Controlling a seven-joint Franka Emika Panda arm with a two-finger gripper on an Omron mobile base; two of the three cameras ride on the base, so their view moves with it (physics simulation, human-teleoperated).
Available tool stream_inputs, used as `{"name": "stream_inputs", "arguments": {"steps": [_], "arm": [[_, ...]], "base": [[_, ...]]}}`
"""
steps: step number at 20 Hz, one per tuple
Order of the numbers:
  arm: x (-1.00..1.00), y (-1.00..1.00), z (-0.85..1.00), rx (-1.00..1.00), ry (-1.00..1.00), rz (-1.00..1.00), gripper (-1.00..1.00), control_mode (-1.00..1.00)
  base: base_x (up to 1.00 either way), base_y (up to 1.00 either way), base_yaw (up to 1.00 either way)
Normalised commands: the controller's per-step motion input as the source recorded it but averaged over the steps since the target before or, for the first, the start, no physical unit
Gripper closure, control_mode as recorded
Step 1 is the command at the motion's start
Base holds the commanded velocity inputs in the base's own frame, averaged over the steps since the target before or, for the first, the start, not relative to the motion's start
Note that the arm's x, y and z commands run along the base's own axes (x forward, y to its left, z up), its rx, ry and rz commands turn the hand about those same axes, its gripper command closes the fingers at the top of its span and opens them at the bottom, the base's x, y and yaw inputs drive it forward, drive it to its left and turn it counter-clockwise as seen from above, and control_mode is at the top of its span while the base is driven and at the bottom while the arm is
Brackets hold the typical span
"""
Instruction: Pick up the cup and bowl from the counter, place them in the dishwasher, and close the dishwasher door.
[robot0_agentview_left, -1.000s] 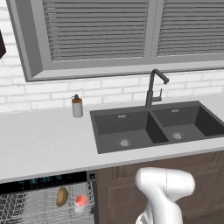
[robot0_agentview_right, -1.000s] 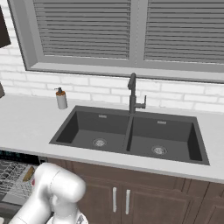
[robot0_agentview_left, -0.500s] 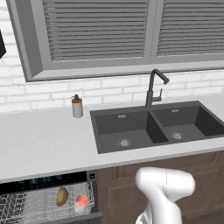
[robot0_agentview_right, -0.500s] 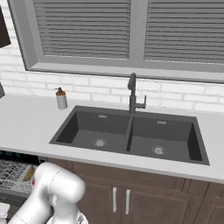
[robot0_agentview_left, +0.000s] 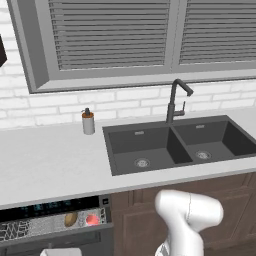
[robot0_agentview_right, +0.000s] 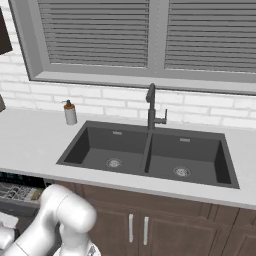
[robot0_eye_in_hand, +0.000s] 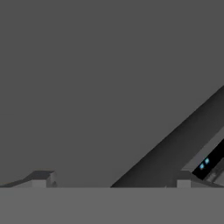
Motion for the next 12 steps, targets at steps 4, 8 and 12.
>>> {"name": "stream_inputs", "arguments": {"steps": [4, 8, 12], "arm": [[1.00, 0.00, 0.00, 0.20, 0.00, 0.00, -1.00, -1.00], [1.00, 0.00, 0.00, 0.21, 0.00, 0.02, -1.00, -1.00], [0.99, 0.00, -0.06, 0.20, 0.00, 0.03, -1.00, -1.00]], "base": [[0.00, 0.00, 0.00], [0.00, 0.00, 0.00], [0.00, 0.00, 0.00]]}}
